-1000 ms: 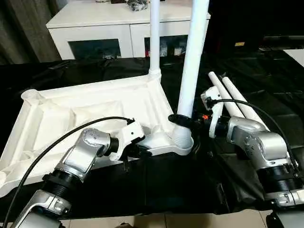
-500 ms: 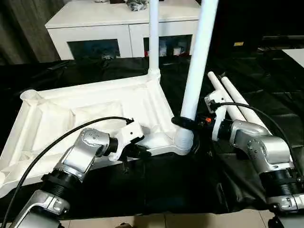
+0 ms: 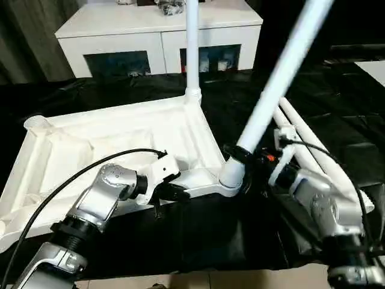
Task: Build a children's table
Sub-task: Insert table leg to table base
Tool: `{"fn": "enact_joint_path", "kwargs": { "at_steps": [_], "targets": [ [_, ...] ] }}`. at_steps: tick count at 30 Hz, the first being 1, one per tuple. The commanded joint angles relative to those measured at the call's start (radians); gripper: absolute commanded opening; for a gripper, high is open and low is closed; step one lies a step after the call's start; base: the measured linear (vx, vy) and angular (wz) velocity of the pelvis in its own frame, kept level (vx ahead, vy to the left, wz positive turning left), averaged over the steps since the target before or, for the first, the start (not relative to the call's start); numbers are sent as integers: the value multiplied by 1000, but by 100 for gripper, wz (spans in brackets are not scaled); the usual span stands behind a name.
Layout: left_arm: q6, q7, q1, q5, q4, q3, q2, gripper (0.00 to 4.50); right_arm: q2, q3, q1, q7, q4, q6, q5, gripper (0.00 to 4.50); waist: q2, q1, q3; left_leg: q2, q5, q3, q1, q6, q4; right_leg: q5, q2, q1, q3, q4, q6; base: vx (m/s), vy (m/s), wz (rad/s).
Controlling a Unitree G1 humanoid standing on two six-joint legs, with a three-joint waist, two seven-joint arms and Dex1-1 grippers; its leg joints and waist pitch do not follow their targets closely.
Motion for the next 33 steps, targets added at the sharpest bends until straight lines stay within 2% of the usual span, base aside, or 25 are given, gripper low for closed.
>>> {"fn": "enact_joint_path", "kwargs": {
  "at_steps": [1,3,4,5,10,11,12,13,16,17,18,20,21,23,24,25,27,28,30,31,33],
  "targets": [
    [3,41,-2,-50,-14,70,-8,0,-7,9,46,-35,-14,-11,-55,184,-4,1,-60,55,-200,-27,34,23,-79,-7,-45,26,15,-72,-273,0,0,0],
    [5,47,-1,-52,-17,73,-11,0,-11,29,67,-41,-36,-37,-83,184,-6,-2,-60,55,-206,-28,33,17,-80,-14,-45,28,16,-72,-267,0,0,0],
    [6,51,0,-53,-17,75,-13,0,-22,57,86,-43,-57,-61,-115,184,-2,-2,-60,55,-208,-29,33,14,-81,-16,-46,27,16,-72,-265,0,0,0],
    [6,53,0,-53,-17,75,-14,0,-29,78,100,-42,-74,-74,-134,184,-5,-4,-59,55,-208,-29,32,12,-81,-16,-44,27,16,-74,-256,0,0,0],
    [4,57,0,-53,-14,71,-16,0,-62,156,126,-26,-134,-73,-181,183,-3,-6,-59,54,-205,-29,32,21,-82,-7,-43,28,17,-75,-248,0,0,0],
    [4,59,-1,-54,-13,68,-16,0,-74,175,122,-19,-142,-63,-190,183,-7,-8,-58,54,-219,-29,32,22,-83,-29,-44,27,18,-78,-248,0,0,0],
    [2,59,-1,-54,-13,66,-15,0,-79,183,116,-14,-144,-53,-191,183,-5,-7,-58,55,-220,-30,32,21,-83,-36,-45,27,18,-78,-248,0,0,0],
    [1,58,-2,-54,-12,64,-14,0,-85,192,106,-7,-143,-41,-192,183,-10,-9,-57,55,-223,-29,32,21,-84,-43,-44,27,18,-79,-247,0,0,0],
    [-6,55,-3,-52,-10,61,-11,0,-92,201,70,9,-131,-4,-185,183,-9,-10,-58,55,-213,-30,32,28,-82,-42,-45,27,19,-77,-252,0,0,0],
    [-8,55,-3,-51,-11,60,-10,0,-97,206,52,18,-120,6,-185,183,-13,-10,-58,55,-203,-29,31,34,-81,-36,-45,26,19,-76,-256,0,0,0],
    [-9,55,-3,-50,-11,59,-10,0,-102,211,41,23,-114,12,-185,183,-12,-10,-58,56,-197,-28,31,37,-80,-34,-46,26,19,-76,-257,0,0,0],
    [-14,50,-2,-45,-12,53,-5,0,-114,226,-2,51,-81,52,-177,183,-21,-12,-58,54,-190,-27,31,43,-79,-31,-45,27,18,-76,-262,0,0,0],
    [-14,49,-2,-45,-12,53,-4,0,-116,228,-6,54,-77,57,-176,183,-15,-10,-57,55,-189,-27,31,45,-79,-40,-46,26,18,-76,-264,0,0,0],
    [-17,44,-4,-43,-11,48,-1,0,-132,255,-40,92,-34,83,-188,183,-22,-11,-56,55,-193,-27,31,42,-79,-54,-46,26,18,-77,-263,0,0,0],
    [-18,43,-5,-43,-11,47,1,0,-137,267,-49,105,-15,89,-196,183,-22,-11,-58,55,-192,-27,30,42,-78,-54,-47,27,18,-75,-265,0,0,0],
    [-18,42,-5,-42,-10,47,2,0,-139,274,-55,114,-4,93,-201,183,-20,-12,-56,56,-190,-26,31,42,-78,-56,-47,26,19,-77,-266,0,0,0],
    [-18,42,-6,-41,-10,47,3,0,-145,288,-58,127,12,103,-209,183,-21,-11,-57,56,-183,-26,31,40,-79,-46,-46,25,18,-76,-265,0,0,0],
    [-18,42,-6,-41,-10,47,3,0,-145,288,-58,127,12,103,-209,183,-25,-10,-57,56,-180,-25,31,41,-78,-41,-47,26,19,-75,-265,0,0,0],
    [-13,51,-6,-40,-13,53,10,0,-168,328,-28,162,6,93,-232,183,-30,-8,-57,56,-178,-25,30,45,-78,-42,-46,27,19,-76,-263,0,0,0],
    [-11,53,-5,-39,-13,55,12,0,-173,336,-18,169,0,90,-235,183,-27,-6,-57,58,-176,-25,31,47,-77,-43,-48,26,19,-76,-261,0,0,0],
    [-10,55,-4,-39,-13,55,13,0,-176,339,-15,172,-2,90,-235,183,-27,-7,-57,57,-179,-26,31,45,-78,-46,-46,25,19,-76,-258,0,0,0]
  ]
}}
